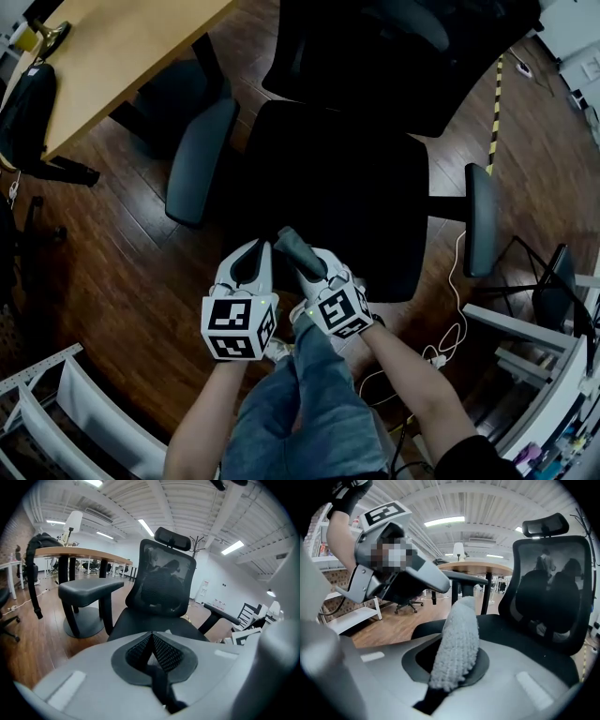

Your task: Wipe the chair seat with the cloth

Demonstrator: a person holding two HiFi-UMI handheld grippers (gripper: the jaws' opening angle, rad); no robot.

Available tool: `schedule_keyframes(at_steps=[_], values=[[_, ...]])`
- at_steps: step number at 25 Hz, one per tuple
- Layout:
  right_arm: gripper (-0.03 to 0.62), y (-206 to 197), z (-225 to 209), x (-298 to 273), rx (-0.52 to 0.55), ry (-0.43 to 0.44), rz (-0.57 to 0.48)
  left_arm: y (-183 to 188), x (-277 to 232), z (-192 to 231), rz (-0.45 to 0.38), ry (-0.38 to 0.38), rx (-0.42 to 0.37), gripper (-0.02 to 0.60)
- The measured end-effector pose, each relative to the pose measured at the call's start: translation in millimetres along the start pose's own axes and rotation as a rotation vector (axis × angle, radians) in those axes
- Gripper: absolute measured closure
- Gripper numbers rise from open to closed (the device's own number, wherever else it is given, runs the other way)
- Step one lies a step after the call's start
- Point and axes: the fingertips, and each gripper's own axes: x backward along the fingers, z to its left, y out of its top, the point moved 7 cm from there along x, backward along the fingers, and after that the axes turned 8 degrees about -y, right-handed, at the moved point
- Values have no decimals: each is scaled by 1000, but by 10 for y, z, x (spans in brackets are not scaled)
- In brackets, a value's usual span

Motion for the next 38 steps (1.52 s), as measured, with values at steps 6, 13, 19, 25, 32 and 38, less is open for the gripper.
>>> schedule_keyframes(at_steps=[6,13,19,25,32,38], values=[[585,285,-912,-184,-11,-97,-37,253,-371,-81,6,-37,-14,578],[585,346,-1877,-407,27,-167,3,571,-816,-233,15,-86,-33,578],[585,205,-2546,-753,70,-192,76,676,-1144,-235,32,-89,-12,578],[585,12,-3012,-1088,102,-207,144,685,-1356,-149,51,-72,5,578],[586,-234,-3325,-1286,79,-241,223,628,-1508,-66,64,-52,26,577],[585,-287,-3180,-1216,97,-209,236,575,-1529,-104,78,-46,38,578]])
